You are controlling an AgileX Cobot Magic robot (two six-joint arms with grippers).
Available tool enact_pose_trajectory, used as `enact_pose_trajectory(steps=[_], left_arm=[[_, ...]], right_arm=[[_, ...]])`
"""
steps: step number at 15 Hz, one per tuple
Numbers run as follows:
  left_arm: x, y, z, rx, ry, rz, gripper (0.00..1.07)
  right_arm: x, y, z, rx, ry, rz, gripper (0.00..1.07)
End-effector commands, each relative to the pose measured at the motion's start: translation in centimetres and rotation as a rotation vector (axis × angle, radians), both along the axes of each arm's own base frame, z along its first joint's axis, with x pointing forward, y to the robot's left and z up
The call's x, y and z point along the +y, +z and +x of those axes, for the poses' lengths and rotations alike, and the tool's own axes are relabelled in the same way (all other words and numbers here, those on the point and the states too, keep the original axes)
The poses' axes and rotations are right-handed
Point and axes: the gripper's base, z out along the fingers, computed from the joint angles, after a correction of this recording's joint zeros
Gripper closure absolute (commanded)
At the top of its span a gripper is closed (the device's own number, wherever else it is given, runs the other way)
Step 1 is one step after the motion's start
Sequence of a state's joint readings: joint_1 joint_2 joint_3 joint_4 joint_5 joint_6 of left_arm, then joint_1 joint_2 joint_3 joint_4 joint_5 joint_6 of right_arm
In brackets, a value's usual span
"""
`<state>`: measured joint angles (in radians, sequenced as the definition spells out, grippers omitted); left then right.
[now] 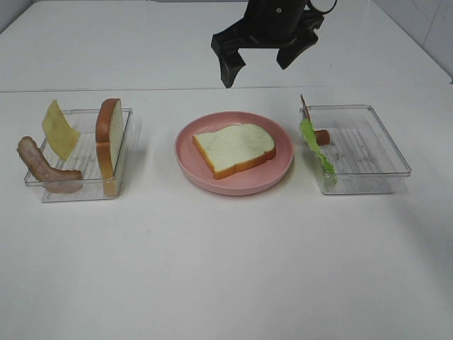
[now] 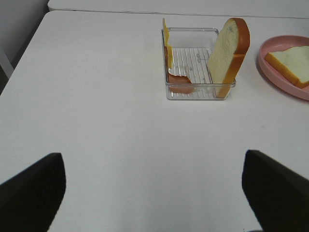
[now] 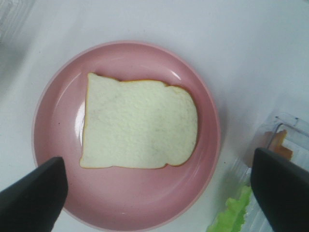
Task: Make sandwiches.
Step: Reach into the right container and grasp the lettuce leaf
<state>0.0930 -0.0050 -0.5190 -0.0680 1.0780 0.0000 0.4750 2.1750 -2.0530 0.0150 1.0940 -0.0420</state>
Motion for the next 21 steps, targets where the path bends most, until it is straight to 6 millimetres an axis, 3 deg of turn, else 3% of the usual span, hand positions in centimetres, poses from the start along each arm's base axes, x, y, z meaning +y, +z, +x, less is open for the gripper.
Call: enact_pose_trajectory(steps=[1,9,14,17,21], left_arm=[[-0.1,0.0,-0.2,-0.019,-0.002,-0.004,0.16],[-0.1,0.0,-0.2,-0.019,-0.002,-0.004,0.16],[-0.1,0.0,-0.2,-0.019,-0.002,-0.004,0.16],[-0.1,0.0,-0.2,-0.019,-0.002,-0.004,0.16],[-0.1,0.0,-0.2,-0.019,-0.002,-0.004,0.16]], right_arm=[[-1.0,3.0,-0.9,-0.049,0.007,-0.024,0.08],[-3.2,6.0,-2.9,-0.021,-0.011,-0.16,0.08],[-3.8,6.2,-3.1,-0.013,-0.052,-0.215,0.08],[-4.3,4.8,-2.6,0.023,-0.076,-0.225,0.08],[-8.3,-0.8,-2.0,0.174,-0.159,-0.225,0.09]])
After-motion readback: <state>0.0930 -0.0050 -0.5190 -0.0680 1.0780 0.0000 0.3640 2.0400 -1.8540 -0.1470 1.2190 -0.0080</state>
